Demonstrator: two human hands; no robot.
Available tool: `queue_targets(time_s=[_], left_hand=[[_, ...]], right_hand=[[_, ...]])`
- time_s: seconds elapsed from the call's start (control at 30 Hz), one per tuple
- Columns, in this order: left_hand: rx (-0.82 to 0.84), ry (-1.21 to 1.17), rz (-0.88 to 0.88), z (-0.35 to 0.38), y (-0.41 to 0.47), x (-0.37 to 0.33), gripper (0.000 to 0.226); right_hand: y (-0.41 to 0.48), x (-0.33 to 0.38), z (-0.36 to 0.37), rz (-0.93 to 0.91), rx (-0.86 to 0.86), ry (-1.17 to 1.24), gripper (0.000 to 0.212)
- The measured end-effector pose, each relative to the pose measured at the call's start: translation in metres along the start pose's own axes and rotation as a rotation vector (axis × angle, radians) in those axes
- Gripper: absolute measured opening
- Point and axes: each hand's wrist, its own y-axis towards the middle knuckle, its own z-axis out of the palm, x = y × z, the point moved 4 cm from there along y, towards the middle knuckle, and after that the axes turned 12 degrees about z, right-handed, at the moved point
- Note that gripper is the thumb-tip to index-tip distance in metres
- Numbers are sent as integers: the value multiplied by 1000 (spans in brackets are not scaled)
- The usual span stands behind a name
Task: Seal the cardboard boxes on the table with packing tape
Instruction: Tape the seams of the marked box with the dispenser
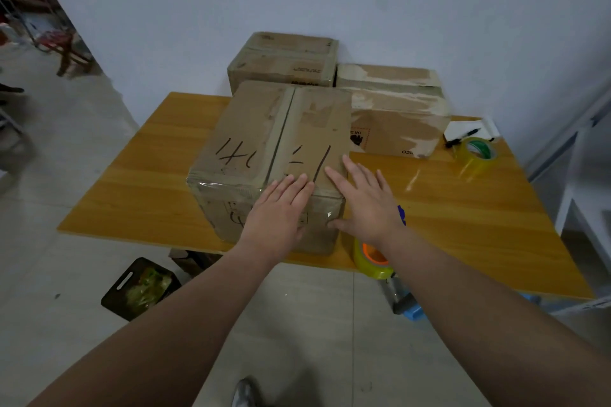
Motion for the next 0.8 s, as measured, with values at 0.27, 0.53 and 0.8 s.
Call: queue_targets(time_s=[0.27,0.53,0.8], left_hand=[[11,-17,11,-2,0,1,79],[15,-4,22,3,-2,4,79],[4,-37,51,4,-2,8,75]], right_hand=[[-15,3,-7,-17,6,366,57],[-6,-12,13,247,117,371,111],[-20,-2,62,330,102,53,45]])
